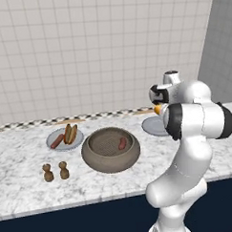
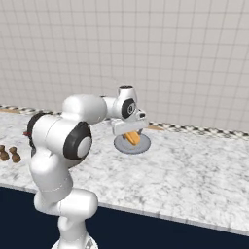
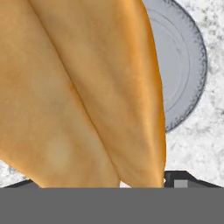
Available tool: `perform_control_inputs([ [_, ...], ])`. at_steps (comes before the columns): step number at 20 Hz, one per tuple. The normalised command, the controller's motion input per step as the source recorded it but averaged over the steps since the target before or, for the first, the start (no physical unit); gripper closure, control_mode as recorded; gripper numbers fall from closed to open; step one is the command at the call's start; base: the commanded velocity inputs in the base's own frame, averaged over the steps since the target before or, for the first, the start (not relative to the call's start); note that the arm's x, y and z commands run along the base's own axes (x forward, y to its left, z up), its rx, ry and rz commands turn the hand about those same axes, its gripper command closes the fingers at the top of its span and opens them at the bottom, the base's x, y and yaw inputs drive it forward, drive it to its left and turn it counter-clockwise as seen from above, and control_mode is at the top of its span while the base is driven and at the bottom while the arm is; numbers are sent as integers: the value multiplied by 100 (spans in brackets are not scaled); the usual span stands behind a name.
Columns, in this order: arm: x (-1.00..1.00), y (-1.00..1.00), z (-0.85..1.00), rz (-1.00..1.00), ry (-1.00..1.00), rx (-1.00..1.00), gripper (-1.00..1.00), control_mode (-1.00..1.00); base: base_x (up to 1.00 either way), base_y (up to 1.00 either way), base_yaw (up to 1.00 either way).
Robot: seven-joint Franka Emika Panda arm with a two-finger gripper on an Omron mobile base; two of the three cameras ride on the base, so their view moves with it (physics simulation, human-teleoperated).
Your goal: Place one bun and one sausage from the bowl on each plate.
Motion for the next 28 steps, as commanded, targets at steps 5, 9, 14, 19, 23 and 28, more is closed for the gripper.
perform_control_inputs([
  [5,90,2,-72,4,0,0,-100,-100,0,0,0],
  [9,48,0,-44,3,0,0,-100,-100,0,0,0],
  [14,0,1,16,0,1,1,-100,-100,0,0,0],
  [19,-18,18,46,0,-2,0,-100,-100,0,0,0],
  [23,-100,53,93,0,-24,0,-100,-100,0,0,0],
  [28,-100,95,98,-9,-21,3,-100,-100,0,0,0],
])
